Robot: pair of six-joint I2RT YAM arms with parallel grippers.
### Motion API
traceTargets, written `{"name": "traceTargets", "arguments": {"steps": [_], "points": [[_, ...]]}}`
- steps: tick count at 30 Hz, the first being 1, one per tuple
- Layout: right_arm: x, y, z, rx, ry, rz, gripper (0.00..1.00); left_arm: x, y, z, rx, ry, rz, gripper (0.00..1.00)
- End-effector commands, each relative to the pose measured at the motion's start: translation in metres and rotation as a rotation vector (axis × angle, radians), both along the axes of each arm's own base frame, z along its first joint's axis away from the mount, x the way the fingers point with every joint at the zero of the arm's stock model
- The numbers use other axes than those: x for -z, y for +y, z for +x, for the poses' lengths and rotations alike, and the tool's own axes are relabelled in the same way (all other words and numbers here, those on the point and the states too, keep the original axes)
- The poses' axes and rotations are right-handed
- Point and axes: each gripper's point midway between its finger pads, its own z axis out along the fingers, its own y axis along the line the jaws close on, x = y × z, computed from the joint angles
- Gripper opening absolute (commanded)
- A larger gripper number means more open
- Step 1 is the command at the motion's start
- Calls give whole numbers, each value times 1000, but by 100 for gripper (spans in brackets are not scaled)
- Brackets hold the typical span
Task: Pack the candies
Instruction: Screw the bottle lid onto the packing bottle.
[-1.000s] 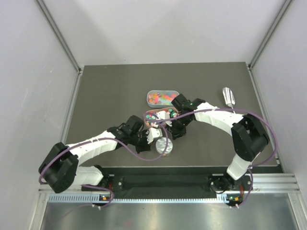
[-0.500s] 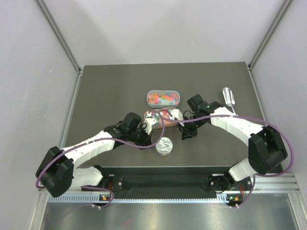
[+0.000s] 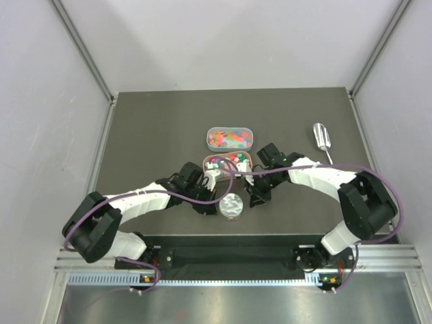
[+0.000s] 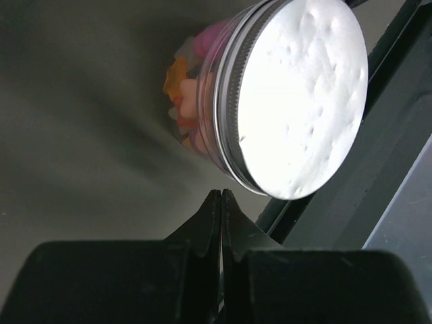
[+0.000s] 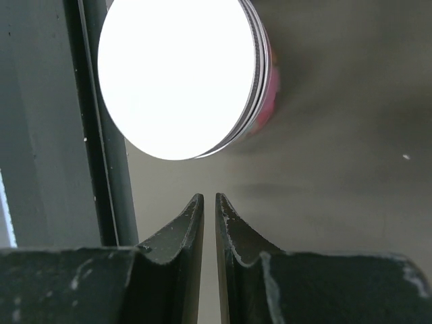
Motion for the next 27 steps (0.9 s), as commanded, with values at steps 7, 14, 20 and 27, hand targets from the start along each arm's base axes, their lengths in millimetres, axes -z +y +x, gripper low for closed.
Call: {"name": "traceTargets", "arguments": {"steps": [7, 14, 20, 27], "points": [[-10, 31, 13, 37, 86, 59, 12, 0, -4, 6, -66, 47, -70, 0], [-15, 33, 5, 298, 296, 88, 11, -5, 13, 10, -163, 54, -90, 0], [1, 19, -3, 357, 300, 11, 11, 2, 11, 5, -163, 93, -101, 0], [10, 18, 6, 405, 280, -16, 11, 8, -2, 10, -132, 143, -114, 0]]}}
